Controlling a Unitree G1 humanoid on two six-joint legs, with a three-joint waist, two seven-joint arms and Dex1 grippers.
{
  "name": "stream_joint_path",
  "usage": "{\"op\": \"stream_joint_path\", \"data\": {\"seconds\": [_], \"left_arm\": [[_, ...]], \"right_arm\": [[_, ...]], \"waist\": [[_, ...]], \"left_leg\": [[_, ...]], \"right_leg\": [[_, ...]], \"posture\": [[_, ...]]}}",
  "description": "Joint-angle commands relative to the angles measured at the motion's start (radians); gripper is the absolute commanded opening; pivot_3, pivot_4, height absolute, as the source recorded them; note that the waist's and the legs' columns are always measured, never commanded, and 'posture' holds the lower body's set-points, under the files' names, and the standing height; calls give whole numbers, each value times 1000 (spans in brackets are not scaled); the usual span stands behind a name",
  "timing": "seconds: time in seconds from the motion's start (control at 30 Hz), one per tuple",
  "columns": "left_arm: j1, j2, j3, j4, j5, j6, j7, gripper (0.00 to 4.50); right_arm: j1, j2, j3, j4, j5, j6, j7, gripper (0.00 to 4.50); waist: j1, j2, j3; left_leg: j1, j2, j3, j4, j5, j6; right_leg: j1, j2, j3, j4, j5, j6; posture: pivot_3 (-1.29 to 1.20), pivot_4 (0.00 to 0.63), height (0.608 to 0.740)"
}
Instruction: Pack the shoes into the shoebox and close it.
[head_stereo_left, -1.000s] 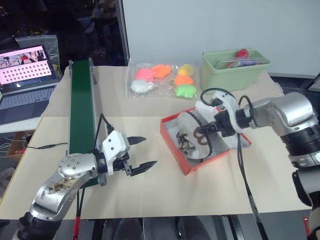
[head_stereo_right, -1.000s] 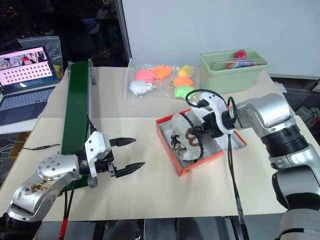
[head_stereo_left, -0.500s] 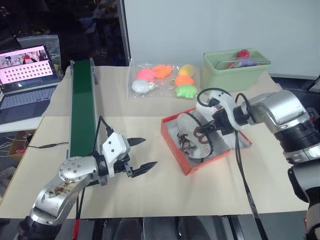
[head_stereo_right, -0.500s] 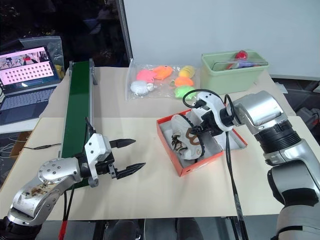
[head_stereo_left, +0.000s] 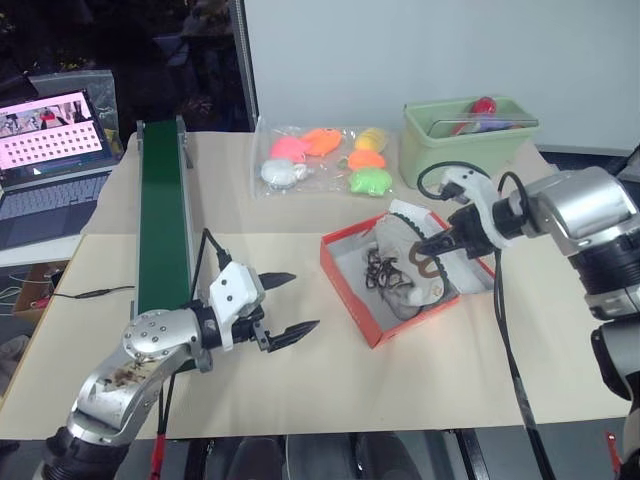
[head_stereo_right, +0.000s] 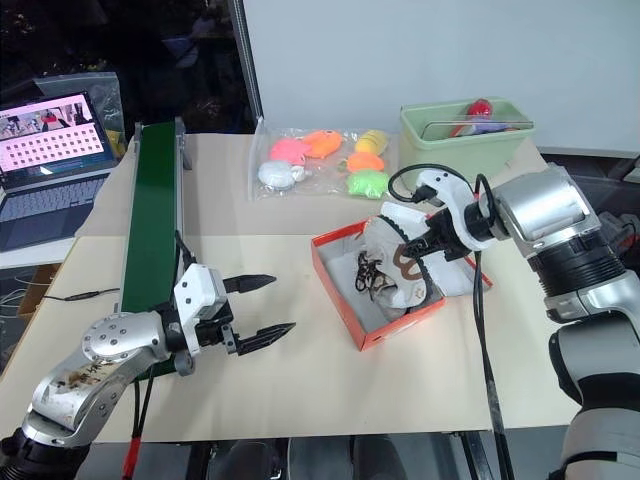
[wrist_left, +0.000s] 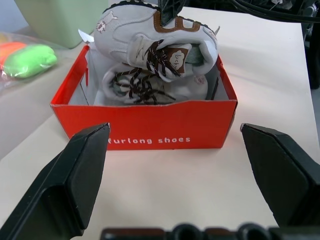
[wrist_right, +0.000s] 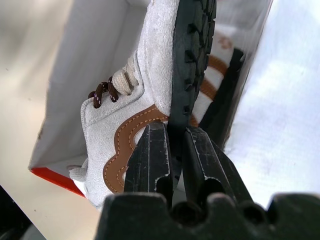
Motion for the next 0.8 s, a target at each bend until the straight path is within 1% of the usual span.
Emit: {"op": "stream_joint_path", "data": {"seconds": [0.03, 0.17, 0.3, 0.47, 0.57, 0.8], "left_arm": [[-3, -1, 6, -13, 3, -12, -5, 4478], [4, 0, 10, -17, 2, -10, -2, 4478], [4, -1, 11, -18, 3, -8, 2, 4478], [1, -4, 8, -27, 1, -2, 10, 4478], [8, -6, 7, -40, 0, 4, 19, 4478], [30, -5, 16, -75, -7, 21, 39, 4478]], "right_arm": [[-57, -27, -60, -15, 5, 22, 30, 47], [-126, -14, -62, 49, -23, -11, 45, 47], [-161, 24, -65, 79, -21, -3, 48, 47], [-128, 86, -75, 49, 9, 60, 45, 47], [-96, 132, -94, 74, 26, 90, 30, 47], [-40, 157, -85, 115, 16, 64, 25, 47]], "waist": [[1, 0, 0], [0, 0, 0], [-1, 0, 0], [-1, 0, 0], [0, 0, 0], [3, 0, 0]], "left_leg": [[0, 0, 0, 0, 0, 0], [0, 0, 0, 0, 0, 0], [0, 0, 0, 0, 0, 0], [0, 0, 0, 0, 0, 0], [0, 0, 0, 0, 0, 0], [-1, 0, 0, 0, 0, 0]], "right_leg": [[0, 0, 0, 0, 0, 0], [0, 0, 0, 0, 0, 0], [0, 0, 0, 0, 0, 0], [-1, 0, 0, 1, 0, 0], [0, 0, 0, 1, 0, 0], [-1, -1, 0, 1, 0, 0]], "posture": [[0, 150, 729], [0, 150, 729], [0, 150, 729], [0, 150, 729], [0, 150, 729], [0, 150, 729]]}}
